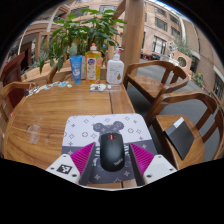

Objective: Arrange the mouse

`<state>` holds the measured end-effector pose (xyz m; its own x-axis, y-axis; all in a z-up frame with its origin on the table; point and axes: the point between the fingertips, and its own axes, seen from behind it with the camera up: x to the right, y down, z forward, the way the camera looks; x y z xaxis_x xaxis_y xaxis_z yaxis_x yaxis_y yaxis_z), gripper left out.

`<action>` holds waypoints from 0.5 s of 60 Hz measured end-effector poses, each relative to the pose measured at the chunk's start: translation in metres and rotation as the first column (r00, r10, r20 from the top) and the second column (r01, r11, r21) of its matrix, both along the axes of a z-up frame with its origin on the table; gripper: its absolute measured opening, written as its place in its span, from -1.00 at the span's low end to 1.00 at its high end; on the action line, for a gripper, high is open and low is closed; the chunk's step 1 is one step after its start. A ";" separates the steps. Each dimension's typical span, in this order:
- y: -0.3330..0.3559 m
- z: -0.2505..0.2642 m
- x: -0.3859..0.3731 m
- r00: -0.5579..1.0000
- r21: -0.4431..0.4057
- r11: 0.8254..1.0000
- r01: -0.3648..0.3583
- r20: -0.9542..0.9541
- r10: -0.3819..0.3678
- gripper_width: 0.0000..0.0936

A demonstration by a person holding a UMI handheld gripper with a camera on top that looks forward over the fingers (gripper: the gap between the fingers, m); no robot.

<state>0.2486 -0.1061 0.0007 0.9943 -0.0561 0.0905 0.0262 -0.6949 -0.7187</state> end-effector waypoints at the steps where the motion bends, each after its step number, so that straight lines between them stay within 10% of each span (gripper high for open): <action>1: -0.003 0.003 -0.001 1.000 0.004 1.000 -0.003 0.000 0.003 0.58; 3: -0.008 0.011 -0.002 1.000 0.013 1.000 -0.009 0.004 0.009 0.85; 30: -0.130 0.132 -0.032 0.999 0.143 0.990 0.004 0.043 -0.010 0.83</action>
<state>0.2165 -0.2362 0.1328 0.9891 -0.0788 0.1243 0.0550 -0.5855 -0.8088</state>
